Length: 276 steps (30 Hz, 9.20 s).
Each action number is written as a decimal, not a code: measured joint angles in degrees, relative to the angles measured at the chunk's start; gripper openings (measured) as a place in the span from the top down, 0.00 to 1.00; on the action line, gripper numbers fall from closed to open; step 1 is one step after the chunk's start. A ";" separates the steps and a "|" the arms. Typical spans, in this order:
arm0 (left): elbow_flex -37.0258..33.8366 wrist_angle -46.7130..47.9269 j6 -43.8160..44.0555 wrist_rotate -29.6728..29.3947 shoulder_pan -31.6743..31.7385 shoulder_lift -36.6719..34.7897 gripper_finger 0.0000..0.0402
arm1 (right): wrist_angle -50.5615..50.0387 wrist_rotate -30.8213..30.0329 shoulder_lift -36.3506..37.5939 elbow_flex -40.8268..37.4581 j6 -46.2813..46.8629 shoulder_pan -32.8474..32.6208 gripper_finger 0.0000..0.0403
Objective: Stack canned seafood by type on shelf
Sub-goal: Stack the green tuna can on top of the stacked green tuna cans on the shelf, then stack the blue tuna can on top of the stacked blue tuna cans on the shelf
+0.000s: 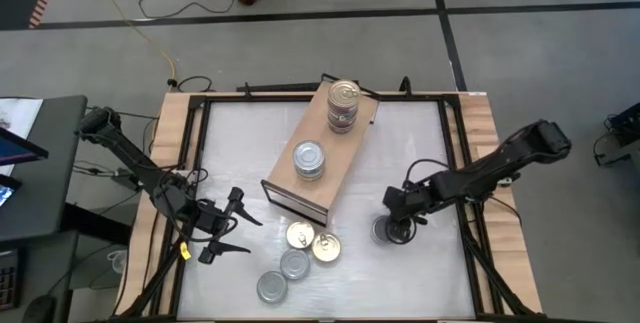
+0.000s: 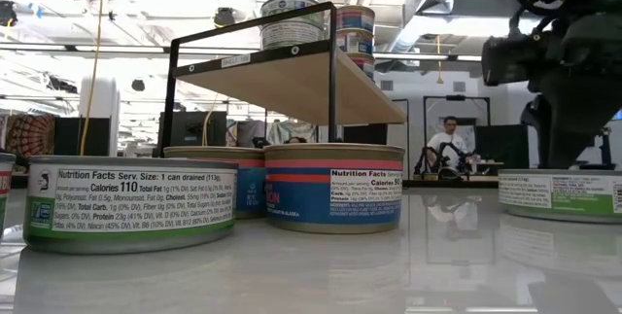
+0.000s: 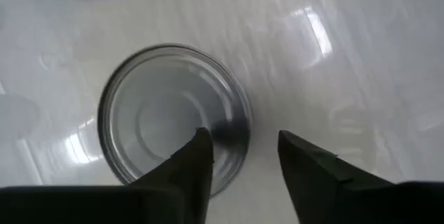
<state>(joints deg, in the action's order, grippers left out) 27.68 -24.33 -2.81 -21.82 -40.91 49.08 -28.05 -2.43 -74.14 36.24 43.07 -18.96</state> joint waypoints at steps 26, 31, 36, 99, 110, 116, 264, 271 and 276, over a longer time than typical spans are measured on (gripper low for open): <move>0.00 -0.45 0.50 0.28 0.00 -0.02 0.28 | -16.19 -7.67 1.74 0.14 -1.74 10.56 0.92; 0.00 -0.43 0.63 0.27 0.00 -0.02 0.28 | -19.17 -9.36 9.31 3.65 -6.02 10.52 0.86; 0.00 -0.36 0.63 -1.90 0.00 -0.02 0.28 | -19.54 -8.28 13.11 7.71 -5.17 4.61 0.66; -0.04 -8.08 -0.01 -18.19 1.05 -0.02 0.28 | -45.92 -56.29 -15.16 44.41 -13.48 -17.52 0.56; -0.04 0.55 18.10 13.56 24.99 -5.50 0.28 | -5.14 -67.21 -15.20 46.63 -76.05 -8.30 0.60; -0.04 1.26 22.57 28.66 32.61 -8.62 0.28 | 9.26 -63.38 -15.20 46.63 -92.60 -4.46 0.52; 15.21 23.88 12.51 -6.01 -3.76 6.89 0.28 | 4.25 -11.70 -33.47 29.88 17.18 -5.64 0.93; 15.21 24.01 13.49 -6.10 -3.78 5.99 0.28 | -18.85 -16.94 -28.46 29.09 20.65 -5.33 0.92; 15.21 23.81 13.82 -6.40 -3.78 5.30 0.28 | -35.25 -24.02 -19.16 29.35 22.71 -4.29 0.78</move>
<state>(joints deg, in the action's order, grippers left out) 42.89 -0.51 11.01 -28.23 -44.69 54.38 -63.30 -26.45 -93.31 65.59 65.77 -23.25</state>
